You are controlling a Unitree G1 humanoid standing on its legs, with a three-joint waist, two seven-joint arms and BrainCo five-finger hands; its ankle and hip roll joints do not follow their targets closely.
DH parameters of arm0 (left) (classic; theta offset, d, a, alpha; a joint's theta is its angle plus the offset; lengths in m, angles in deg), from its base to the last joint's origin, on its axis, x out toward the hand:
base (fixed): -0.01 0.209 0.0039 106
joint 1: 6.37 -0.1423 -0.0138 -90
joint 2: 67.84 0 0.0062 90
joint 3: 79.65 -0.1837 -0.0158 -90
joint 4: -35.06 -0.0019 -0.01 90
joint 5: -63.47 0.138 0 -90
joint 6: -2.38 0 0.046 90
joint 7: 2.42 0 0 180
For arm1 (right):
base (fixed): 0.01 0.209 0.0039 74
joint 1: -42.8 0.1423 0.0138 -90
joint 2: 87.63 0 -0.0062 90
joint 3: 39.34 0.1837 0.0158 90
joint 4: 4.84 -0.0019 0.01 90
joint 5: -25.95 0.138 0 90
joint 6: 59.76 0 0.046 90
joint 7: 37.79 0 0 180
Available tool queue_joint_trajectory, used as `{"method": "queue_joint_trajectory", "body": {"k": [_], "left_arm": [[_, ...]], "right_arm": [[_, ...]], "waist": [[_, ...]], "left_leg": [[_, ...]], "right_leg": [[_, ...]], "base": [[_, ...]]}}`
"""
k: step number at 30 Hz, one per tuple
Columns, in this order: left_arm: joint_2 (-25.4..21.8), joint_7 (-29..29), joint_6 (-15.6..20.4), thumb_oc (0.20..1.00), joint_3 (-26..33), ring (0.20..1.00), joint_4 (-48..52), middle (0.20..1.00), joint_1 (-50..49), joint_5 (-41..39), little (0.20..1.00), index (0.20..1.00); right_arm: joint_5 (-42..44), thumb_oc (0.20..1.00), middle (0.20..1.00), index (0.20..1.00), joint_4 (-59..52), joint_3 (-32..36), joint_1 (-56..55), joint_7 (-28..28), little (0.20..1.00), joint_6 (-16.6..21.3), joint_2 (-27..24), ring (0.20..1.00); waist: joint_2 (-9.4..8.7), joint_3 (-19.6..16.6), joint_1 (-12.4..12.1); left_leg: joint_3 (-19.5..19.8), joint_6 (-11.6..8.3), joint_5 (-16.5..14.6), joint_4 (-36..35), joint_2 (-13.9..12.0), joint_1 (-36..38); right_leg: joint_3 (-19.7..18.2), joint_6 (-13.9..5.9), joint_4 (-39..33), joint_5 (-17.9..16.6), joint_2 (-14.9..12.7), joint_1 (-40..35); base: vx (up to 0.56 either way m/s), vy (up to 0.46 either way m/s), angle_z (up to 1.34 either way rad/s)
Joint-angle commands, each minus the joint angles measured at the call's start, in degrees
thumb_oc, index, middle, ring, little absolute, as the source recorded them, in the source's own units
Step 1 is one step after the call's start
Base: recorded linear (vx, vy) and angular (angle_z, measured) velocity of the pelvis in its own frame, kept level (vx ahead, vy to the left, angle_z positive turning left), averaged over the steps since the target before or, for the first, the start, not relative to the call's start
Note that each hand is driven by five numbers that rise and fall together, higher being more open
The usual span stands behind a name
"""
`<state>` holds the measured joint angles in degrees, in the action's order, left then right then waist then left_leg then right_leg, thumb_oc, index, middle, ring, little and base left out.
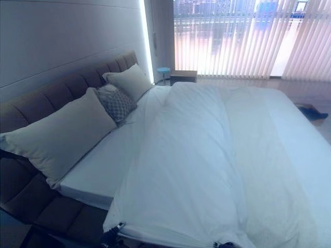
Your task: Make the bed
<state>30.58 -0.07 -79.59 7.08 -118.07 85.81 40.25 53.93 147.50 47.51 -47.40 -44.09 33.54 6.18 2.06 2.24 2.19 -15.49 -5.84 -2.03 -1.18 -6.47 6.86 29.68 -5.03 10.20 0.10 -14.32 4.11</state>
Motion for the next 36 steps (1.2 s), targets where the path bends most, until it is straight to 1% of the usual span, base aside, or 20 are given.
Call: {"method": "queue_joint_trajectory", "body": {"k": [1,2,5,8,9,10,11,14,15,16,17,18,19,20,23,27,29,32,33,36], "left_arm": [[-6.9,-2.5,0.5,0.200,6.7,0.200,-2.6,0.200,-4.6,-0.1,0.200,0.200],[-7.0,-2.9,0.9,0.200,5.6,0.200,-2.3,0.200,-3.4,-0.9,0.200,0.200],[-7.7,-4.2,1.8,0.200,2.2,0.200,-2.3,0.200,-0.5,0.6,0.200,0.200],[-8.3,-5.9,2.7,0.200,-1.5,0.200,-0.2,0.200,2.8,2.0,0.200,0.200],[-9.5,-7.1,3.2,0.200,-4.2,0.200,2.2,0.200,5.8,2.5,0.200,0.200],[-9.4,-7.2,3.1,0.200,-4.2,0.200,2.2,0.200,6.0,2.5,0.200,0.200],[-10.1,-7.7,3.5,0.200,-5.1,0.200,3.6,0.200,7.2,2.7,0.200,0.200],[-12.1,-9.9,4.3,0.200,-7.9,0.200,7.5,0.200,10.7,2.2,0.200,0.200],[-13.6,-11.6,4.8,0.200,-8.5,0.200,9.5,0.200,12.8,2.0,0.200,0.200],[-13.7,-11.6,4.7,0.200,-8.4,0.200,9.5,0.200,13.0,2.0,0.200,0.200],[-14.6,-12.4,5.0,0.200,-9.0,0.200,10.8,0.200,13.9,1.7,0.200,0.200],[-15.7,-13.6,5.4,0.200,-10.1,0.200,14.0,0.200,15.0,0.7,0.200,0.200],[-16.2,-14.0,5.7,0.200,-10.3,0.200,15.5,0.200,15.4,0.4,0.200,0.200],[-16.3,-14.1,5.6,0.200,-10.3,0.200,15.6,0.200,15.5,0.4,0.200,0.200],[-17.0,-15.6,5.4,0.200,-12.0,0.200,16.4,0.200,18.5,-0.3,0.200,0.200],[-17.2,-16.8,5.2,0.200,-13.0,0.200,15.8,0.200,20.3,0.0,0.200,0.200],[-17.7,-18.0,5.1,0.200,-14.3,0.200,14.7,0.200,22.2,0.3,0.200,0.200],[-18.2,-18.6,4.8,0.200,-14.7,0.200,12.8,0.200,24.3,0.5,0.200,0.200],[-18.9,-19.1,4.5,0.200,-16.0,0.200,11.2,0.200,26.2,0.9,0.200,0.200],[-19.7,-19.4,4.3,0.200,-17.3,0.200,9.7,0.200,28.9,1.0,0.200,0.200]], "right_arm": [[-2.0,0.200,0.200,0.200,7.0,2.6,-1.6,3.5,0.200,0.4,-3.6,0.200],[-0.6,0.200,0.200,0.200,7.1,2.4,0.4,4.2,0.200,0.7,-4.2,0.200],[-2.5,0.200,0.200,0.200,6.2,0.0,3.3,5.0,0.200,1.1,-5.7,0.200],[-2.2,0.200,0.200,0.200,3.7,-0.9,6.1,6.4,0.200,1.9,-7.7,0.200],[1.4,0.200,0.200,0.200,1.0,0.7,8.7,8.6,0.200,2.8,-9.3,0.200],[1.4,0.200,0.200,0.200,1.0,0.8,8.8,8.6,0.200,2.8,-9.3,0.200],[1.9,0.200,0.200,0.200,-0.3,0.7,9.9,8.9,0.200,3.3,-10.2,0.200],[3.4,0.200,0.200,0.200,-3.1,-0.2,13.2,10.6,0.200,4.4,-12.8,0.200],[3.9,0.200,0.200,0.200,-5.3,-1.0,15.1,11.9,0.200,5.2,-14.0,0.200],[3.9,0.200,0.200,0.200,-5.3,-0.9,15.3,12.0,0.200,5.1,-14.0,0.200],[4.6,0.200,0.200,0.200,-6.9,-1.3,16.1,12.4,0.200,5.6,-14.4,0.200],[5.4,0.200,0.200,0.200,-9.2,-2.1,17.0,12.8,0.200,6.5,-15.2,0.200],[5.3,0.200,0.200,0.200,-10.7,-2.5,17.2,13.1,0.200,6.6,-15.5,0.200],[5.2,0.200,0.200,0.200,-10.8,-2.5,17.3,13.2,0.200,6.6,-15.5,0.200],[4.6,0.200,0.200,0.200,-10.3,-4.2,19.2,14.2,0.200,6.5,-16.1,0.200],[4.4,0.200,0.200,0.200,-9.0,-5.3,20.7,14.8,0.200,6.3,-16.2,0.200],[3.5,0.200,0.200,0.200,-6.8,-6.5,21.9,15.5,0.200,6.1,-16.4,0.200],[3.1,0.200,0.200,0.200,-4.0,-7.0,23.7,15.7,0.200,5.9,-16.4,0.200],[2.5,0.200,0.200,0.200,-2.1,-8.3,26.1,16.1,0.200,5.6,-16.7,0.200],[2.5,0.200,0.200,0.200,0.1,-9.3,29.6,16.4,0.200,5.6,-17.2,0.200]], "waist": [[-3.19,5.2,-1.5],[-2.98,9.1,-1.4],[-2.52,16.8,-1.2],[-2.32,22.0,-0.8],[-1.91,25.9,0.1],[-1.90,25.9,0.0],[-1.65,27.5,0.3],[-1.24,27.6,1.1],[-1.12,27.6,1.4],[-1.16,27.6,1.4],[-1.06,27.6,1.5],[-0.82,27.6,1.7],[-0.83,27.6,1.8],[-0.86,27.6,1.8],[-0.59,27.6,1.8],[-0.52,27.6,1.6],[0.01,27.6,1.8],[0.24,27.6,1.9],[0.43,27.6,2.0],[0.56,27.6,2.0]], "left_leg": [[2.0,2.23,0.5,2.2,2.8,-3.4],[2.4,2.44,0.6,4.4,2.9,-7.3],[3.3,2.84,0.9,9.0,3.3,-14.4],[3.4,3.13,1.0,11.4,3.6,-19.7],[3.2,3.22,1.0,13.1,3.5,-23.7],[3.1,3.25,1.0,13.2,3.5,-24.0],[2.8,3.18,1.1,13.6,3.4,-25.6],[2.2,3.15,1.0,17.6,2.7,-36.5],[2.1,2.98,1.1,19.3,2.0,-41.7],[2.0,2.99,0.9,19.6,1.9,-42.2],[2.0,2.98,0.9,20.5,1.7,-44.7],[2.3,3.09,0.6,23.3,1.1,-50.6],[2.5,3.20,0.4,24.5,1.1,-53.0],[2.5,3.22,0.3,24.8,1.0,-53.4],[2.9,3.52,-0.4,27.9,0.7,-60.3],[3.0,3.77,-1.3,30.5,0.5,-64.4],[3.3,3.67,-1.9,32.8,0.7,-68.3],[3.4,3.75,-2.7,35.2,0.6,-71.1],[3.4,3.54,-3.3,37.2,0.1,-73.0],[3.3,3.30,-4.4,40.5,-0.2,-75.8]], "right_leg": [[-0.4,-5.20,-3.1,-5.4,-2.4,-2.5],[-1.8,-5.06,-1.4,-5.4,-2.9,1.8],[-3.6,-4.60,2.2,-5.5,-4.3,8.8],[-3.7,-4.52,4.0,-5.6,-5.5,13.2],[-3.9,-4.68,5.9,-5.8,-6.3,17.5],[-4.0,-4.68,6.1,-5.8,-6.4,17.8],[-4.3,-4.63,6.6,-5.9,-6.5,19.6],[-5.5,-4.25,9.2,-5.7,-7.3,30.0],[-5.9,-4.03,10.5,-5.3,-7.7,34.7],[-6.0,-3.98,10.8,-5.3,-7.8,35.1],[-6.2,-3.89,11.6,-5.1,-7.9,37.3],[-6.9,-3.58,14.2,-4.7,-8.3,42.9],[-7.2,-3.38,15.4,-4.4,-8.4,45.2],[-7.3,-3.36,15.7,-4.3,-8.5,45.6],[-8.3,-2.76,19.1,-3.4,-9.5,52.7],[-9.4,-2.27,21.7,-2.5,-10.0,57.3],[-10.3,-1.83,24.2,-1.1,-9.7,61.0],[-11.1,-1.52,26.8,0.0,-9.7,64.0],[-11.8,-1.08,28.7,1.2,-9.6,66.0],[-12.7,-0.72,31.5,2.5,-9.7,68.8]], "base": [[-0.23,-0.011,-0.11],[-0.32,0.000,-0.10],[-0.32,0.009,-0.12],[-0.23,0.005,0.06],[-0.21,-0.019,0.03],[-0.22,0.000,0.09],[-0.12,0.002,0.18],[-0.15,-0.032,0.09],[-0.12,-0.046,0.03],[-0.09,-0.061,0.01],[-0.06,-0.037,0.00],[-0.06,-0.046,-0.01],[-0.04,-0.020,0.00],[-0.01,-0.020,-0.04],[0.01,-0.003,0.02],[0.02,-0.005,0.01],[0.04,-0.016,0.03],[0.05,-0.011,0.01],[0.05,-0.016,-0.03],[0.06,-0.020,-0.06]]}}
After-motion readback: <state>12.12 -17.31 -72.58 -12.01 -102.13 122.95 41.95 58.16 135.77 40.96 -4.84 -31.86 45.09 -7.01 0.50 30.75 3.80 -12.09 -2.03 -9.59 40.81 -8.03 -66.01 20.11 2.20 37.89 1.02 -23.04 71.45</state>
